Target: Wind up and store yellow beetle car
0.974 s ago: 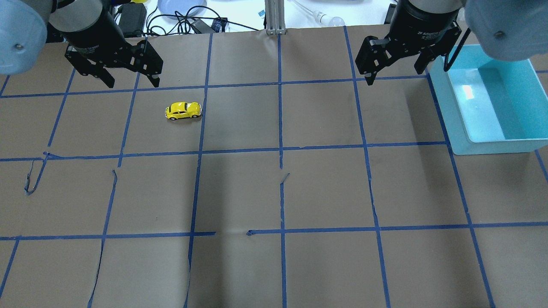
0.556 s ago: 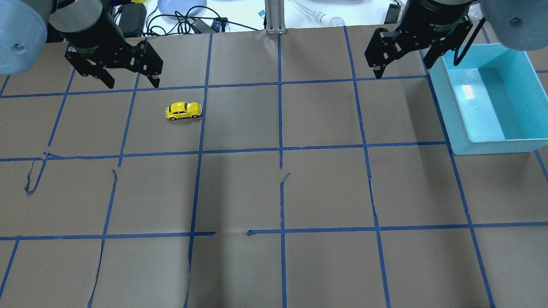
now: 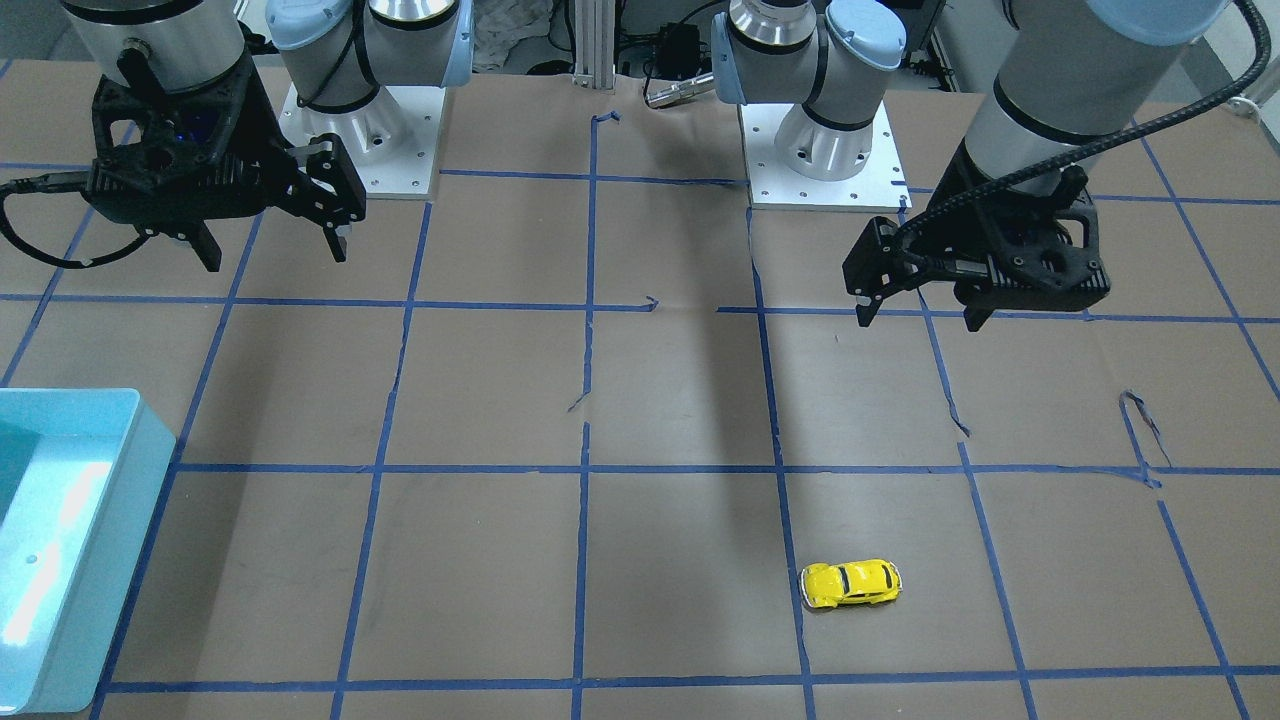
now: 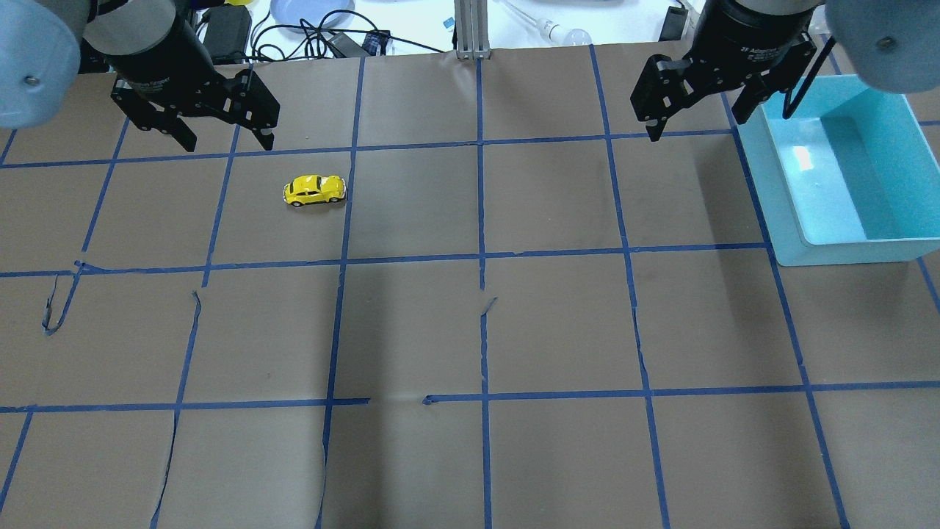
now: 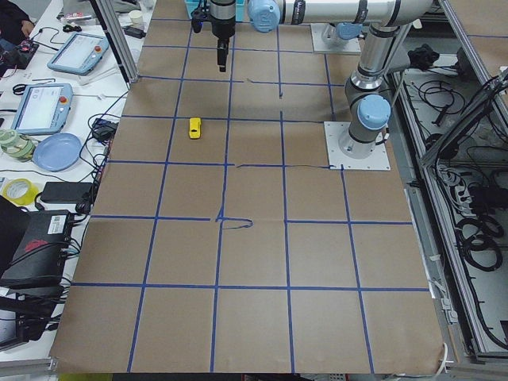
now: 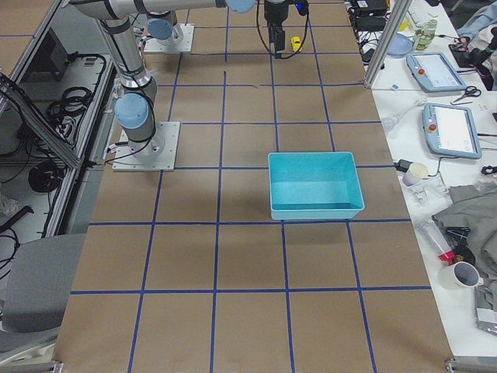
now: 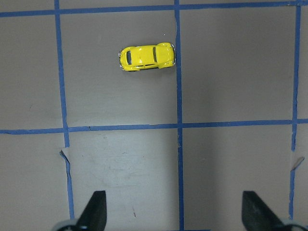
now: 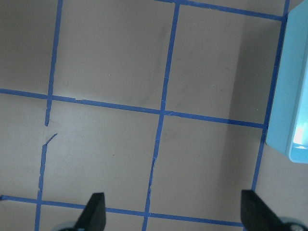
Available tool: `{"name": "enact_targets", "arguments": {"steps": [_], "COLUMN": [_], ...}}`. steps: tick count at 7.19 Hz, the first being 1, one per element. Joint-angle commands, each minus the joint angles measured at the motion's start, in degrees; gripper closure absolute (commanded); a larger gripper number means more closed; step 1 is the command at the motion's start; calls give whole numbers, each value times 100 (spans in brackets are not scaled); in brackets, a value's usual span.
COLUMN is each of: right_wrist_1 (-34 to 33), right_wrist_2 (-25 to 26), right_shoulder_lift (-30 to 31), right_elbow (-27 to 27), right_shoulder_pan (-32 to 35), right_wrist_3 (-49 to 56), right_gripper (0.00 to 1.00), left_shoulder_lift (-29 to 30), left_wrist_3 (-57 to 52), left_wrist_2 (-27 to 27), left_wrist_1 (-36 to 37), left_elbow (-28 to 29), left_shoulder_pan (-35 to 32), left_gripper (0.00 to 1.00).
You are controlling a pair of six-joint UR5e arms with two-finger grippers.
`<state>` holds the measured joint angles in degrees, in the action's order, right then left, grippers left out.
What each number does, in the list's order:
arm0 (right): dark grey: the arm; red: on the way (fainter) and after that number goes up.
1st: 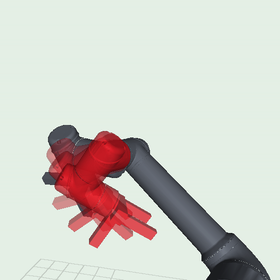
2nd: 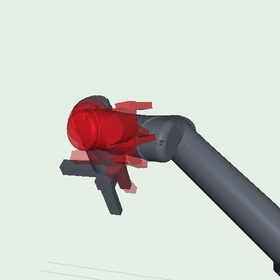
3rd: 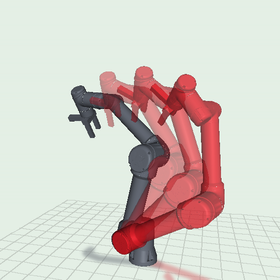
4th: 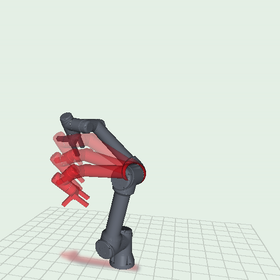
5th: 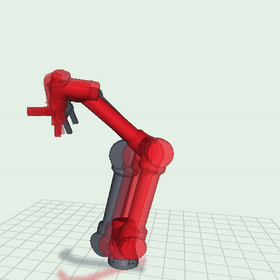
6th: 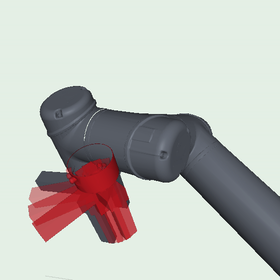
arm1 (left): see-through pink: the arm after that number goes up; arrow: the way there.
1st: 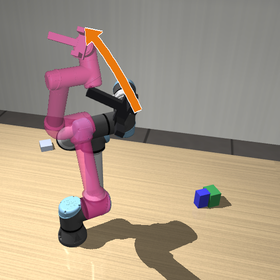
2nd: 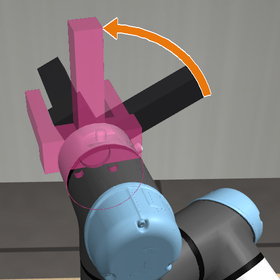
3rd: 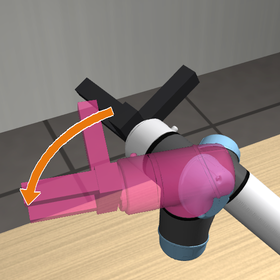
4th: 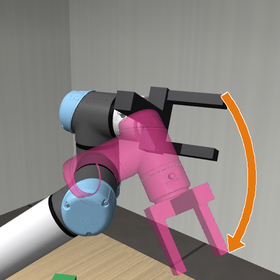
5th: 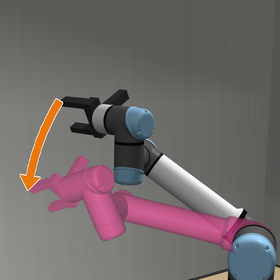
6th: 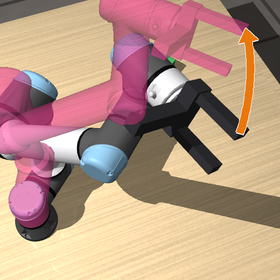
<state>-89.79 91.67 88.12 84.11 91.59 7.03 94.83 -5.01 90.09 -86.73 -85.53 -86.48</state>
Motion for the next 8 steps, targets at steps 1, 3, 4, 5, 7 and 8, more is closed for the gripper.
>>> {"name": "enact_targets", "arguments": {"steps": [1,3,4,5,7,8], "right_wrist_1": [23,32,23,-3,-30,-30], "right_wrist_2": [-44,-53,-61,-61,-61,-61], "right_shoulder_lift": [-5,3,3,3,12,12], "right_elbow": [9,35,78,88,88,88], "right_shoulder_pan": [-1,17,17,17,17,17], "right_wrist_3": [-17,-52,-148,-158,-158,-158], "right_gripper": [0,0,0,0,0,0], "left_shoulder_lift": [0,9,17,35,122,106], "left_wrist_3": [0,9,9,9,61,53], "left_wrist_2": [-9,-26,-9,-26,-26,-26], "left_wrist_1": [24,77,77,86,174,174], "left_elbow": [10,27,36,45,72,63], "left_shoulder_pan": [0,0,0,9,9,0], "left_gripper": [0,0,0,0,0,0]}}
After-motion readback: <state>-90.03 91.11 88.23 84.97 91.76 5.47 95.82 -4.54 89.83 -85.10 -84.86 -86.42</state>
